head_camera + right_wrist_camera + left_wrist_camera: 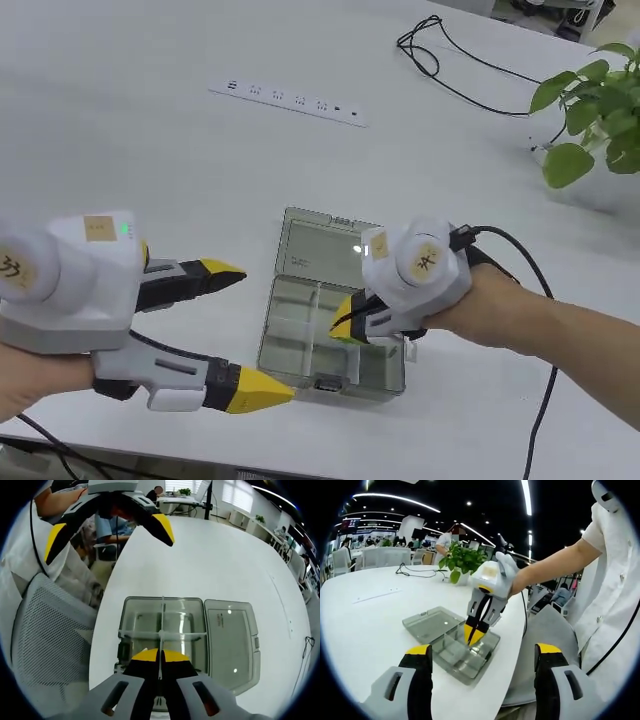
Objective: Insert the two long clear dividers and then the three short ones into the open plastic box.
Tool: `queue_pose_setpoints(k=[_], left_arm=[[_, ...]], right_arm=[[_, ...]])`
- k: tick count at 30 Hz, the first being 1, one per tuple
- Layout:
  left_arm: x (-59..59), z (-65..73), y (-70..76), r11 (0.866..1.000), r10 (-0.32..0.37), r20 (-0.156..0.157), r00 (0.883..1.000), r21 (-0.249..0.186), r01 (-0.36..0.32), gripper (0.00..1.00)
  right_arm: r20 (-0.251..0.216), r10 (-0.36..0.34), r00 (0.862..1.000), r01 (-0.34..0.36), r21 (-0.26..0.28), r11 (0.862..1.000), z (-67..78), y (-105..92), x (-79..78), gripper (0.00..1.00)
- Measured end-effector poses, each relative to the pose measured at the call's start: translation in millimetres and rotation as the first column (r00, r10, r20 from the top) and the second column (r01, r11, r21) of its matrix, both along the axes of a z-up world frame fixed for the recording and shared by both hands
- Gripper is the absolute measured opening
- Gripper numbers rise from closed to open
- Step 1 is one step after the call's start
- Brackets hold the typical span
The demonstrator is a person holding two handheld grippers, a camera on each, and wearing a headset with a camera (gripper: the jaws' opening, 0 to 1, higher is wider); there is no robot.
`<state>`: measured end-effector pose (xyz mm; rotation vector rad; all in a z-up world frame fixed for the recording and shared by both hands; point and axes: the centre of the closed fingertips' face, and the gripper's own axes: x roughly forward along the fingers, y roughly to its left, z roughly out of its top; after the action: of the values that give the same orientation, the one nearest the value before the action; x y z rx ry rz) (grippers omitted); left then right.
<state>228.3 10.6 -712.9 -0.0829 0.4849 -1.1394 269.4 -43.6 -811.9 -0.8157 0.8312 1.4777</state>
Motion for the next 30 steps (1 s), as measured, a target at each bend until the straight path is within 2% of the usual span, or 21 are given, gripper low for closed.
queue_pose_setpoints(k=[4,6,8,13,17,22,30], left_arm=[[-0.4,1.8,0.5,1.0,-0.001,0.005,1.0,0.0,0.001,0.85],[-0.8,2.1,1.4,1.0,0.0,0.006,1.0,0.003,0.0,0.85],[-0.8,2.5,2.4,1.0,0.003,0.008,1.0,0.004,-0.003,0.85],[-2.2,3.8,4.5,1.0,0.007,0.009,1.0,0.007,-0.007,0.85],[-3.4,4.0,5.5,1.0,0.008,0.008,1.0,0.012,-0.008,0.85],[-4.5,5.4,6.1,1.0,0.004,0.011,1.0,0.016,-0.004,0.85],[-3.4,8.4,6.7,1.0,0.003,0.019,1.0,0.014,-0.003,0.85]], right_arm=[[-0.002,-0.024,1.0,0.024,0.01,1.0,0.9,0.6,0.3,0.04],[-0.023,-0.05,0.998,0.051,0.026,0.998,3.7,2.2,-0.4,0.08],[-0.023,-0.062,0.998,0.063,0.037,0.997,6.7,2.8,1.6,0.09],[-0.042,-0.108,0.993,0.112,0.1,0.989,23.4,4.9,5.7,0.11],[-0.043,-0.145,0.988,0.15,0.141,0.979,38.8,1.5,10.7,0.15],[-0.06,-0.207,0.977,0.215,0.208,0.954,62.7,-7.2,14.2,0.18],[-0.042,-0.268,0.962,0.27,0.253,0.929,90.4,-35.2,17.3,0.22]])
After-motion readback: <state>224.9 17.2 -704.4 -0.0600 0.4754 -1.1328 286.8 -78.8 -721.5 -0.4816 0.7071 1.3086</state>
